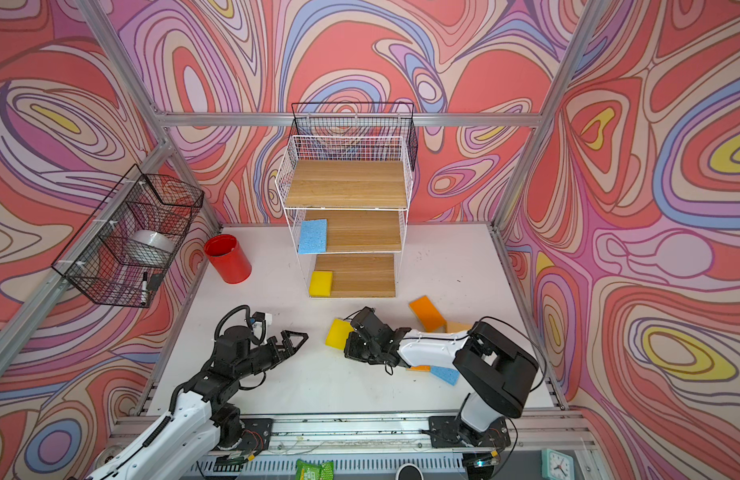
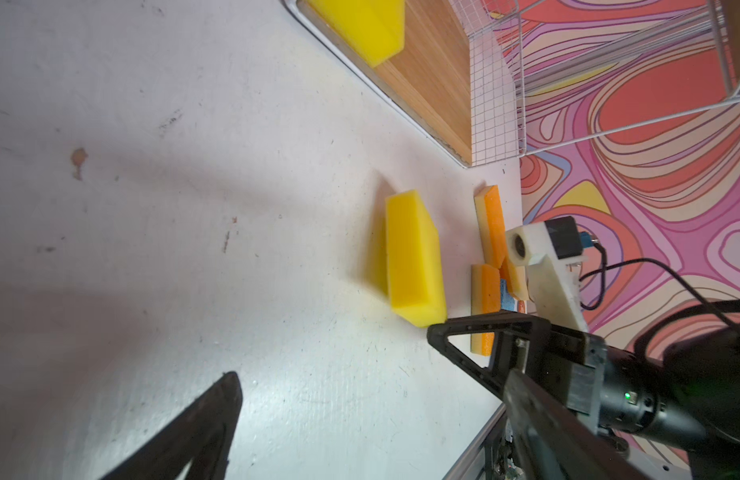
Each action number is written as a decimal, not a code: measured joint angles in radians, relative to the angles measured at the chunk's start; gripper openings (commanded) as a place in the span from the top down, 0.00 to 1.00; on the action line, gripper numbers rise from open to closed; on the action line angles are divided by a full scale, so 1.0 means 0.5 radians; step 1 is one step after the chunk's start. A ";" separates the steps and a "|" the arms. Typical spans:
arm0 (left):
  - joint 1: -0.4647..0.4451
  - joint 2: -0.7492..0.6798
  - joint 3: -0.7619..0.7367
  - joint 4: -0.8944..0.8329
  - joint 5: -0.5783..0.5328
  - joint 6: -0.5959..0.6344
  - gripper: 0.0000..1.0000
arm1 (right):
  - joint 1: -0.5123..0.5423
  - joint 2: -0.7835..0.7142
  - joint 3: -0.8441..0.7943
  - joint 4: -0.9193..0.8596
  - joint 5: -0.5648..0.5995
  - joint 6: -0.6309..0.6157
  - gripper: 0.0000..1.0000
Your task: Place and organize the cleaning sponges onto the shelf
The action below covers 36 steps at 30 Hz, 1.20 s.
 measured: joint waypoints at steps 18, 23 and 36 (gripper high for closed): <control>0.000 0.098 0.340 -0.404 -0.171 0.169 0.00 | -0.094 -0.208 0.255 -0.475 0.263 -0.549 1.00; 0.000 0.246 0.342 -0.381 -0.172 0.170 0.00 | -0.103 -0.202 0.413 -0.584 0.413 -0.815 1.00; 0.000 0.362 0.375 -0.243 -0.177 0.197 0.00 | -0.246 -0.251 0.015 -0.317 0.164 -0.408 0.57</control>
